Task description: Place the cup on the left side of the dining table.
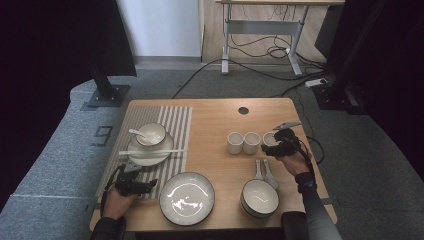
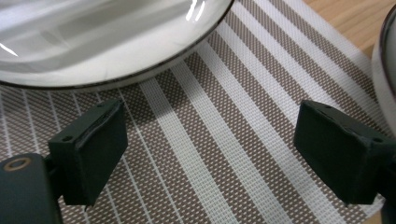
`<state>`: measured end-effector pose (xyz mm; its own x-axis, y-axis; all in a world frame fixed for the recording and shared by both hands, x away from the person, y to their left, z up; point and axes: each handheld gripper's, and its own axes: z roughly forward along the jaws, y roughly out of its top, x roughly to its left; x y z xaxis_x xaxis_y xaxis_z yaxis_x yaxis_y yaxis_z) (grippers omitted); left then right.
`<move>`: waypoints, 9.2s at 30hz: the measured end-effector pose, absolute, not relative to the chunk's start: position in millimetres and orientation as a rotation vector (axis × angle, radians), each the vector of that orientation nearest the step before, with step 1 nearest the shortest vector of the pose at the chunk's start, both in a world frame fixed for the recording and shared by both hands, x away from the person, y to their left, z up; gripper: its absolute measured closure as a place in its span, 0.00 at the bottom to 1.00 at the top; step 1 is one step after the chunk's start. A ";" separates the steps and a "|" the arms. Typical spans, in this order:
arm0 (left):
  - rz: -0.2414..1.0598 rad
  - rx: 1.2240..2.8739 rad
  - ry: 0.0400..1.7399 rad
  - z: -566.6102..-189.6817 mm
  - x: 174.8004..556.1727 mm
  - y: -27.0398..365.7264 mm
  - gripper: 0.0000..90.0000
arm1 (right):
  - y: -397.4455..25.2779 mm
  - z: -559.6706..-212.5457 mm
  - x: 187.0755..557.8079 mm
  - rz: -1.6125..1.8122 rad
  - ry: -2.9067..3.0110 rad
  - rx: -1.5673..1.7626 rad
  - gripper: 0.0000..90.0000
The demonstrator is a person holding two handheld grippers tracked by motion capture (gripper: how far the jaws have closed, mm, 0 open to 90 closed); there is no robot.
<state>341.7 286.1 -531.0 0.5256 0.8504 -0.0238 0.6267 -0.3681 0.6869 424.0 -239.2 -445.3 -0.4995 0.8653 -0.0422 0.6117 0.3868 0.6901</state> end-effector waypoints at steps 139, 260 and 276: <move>0.145 2.413 0.838 -399.6 417.8 80.6 0.91 | -89.7 -426.3 390.3 1.057 2.619 0.754 0.20; 0.225 2.413 1.253 -469.5 416.7 217.7 0.89 | -226.6 -453.6 374.1 1.092 2.405 1.081 0.23; 0.262 2.249 1.139 -464.9 409.9 236.9 0.45 | -230.1 -452.1 371.4 1.109 2.384 1.082 0.23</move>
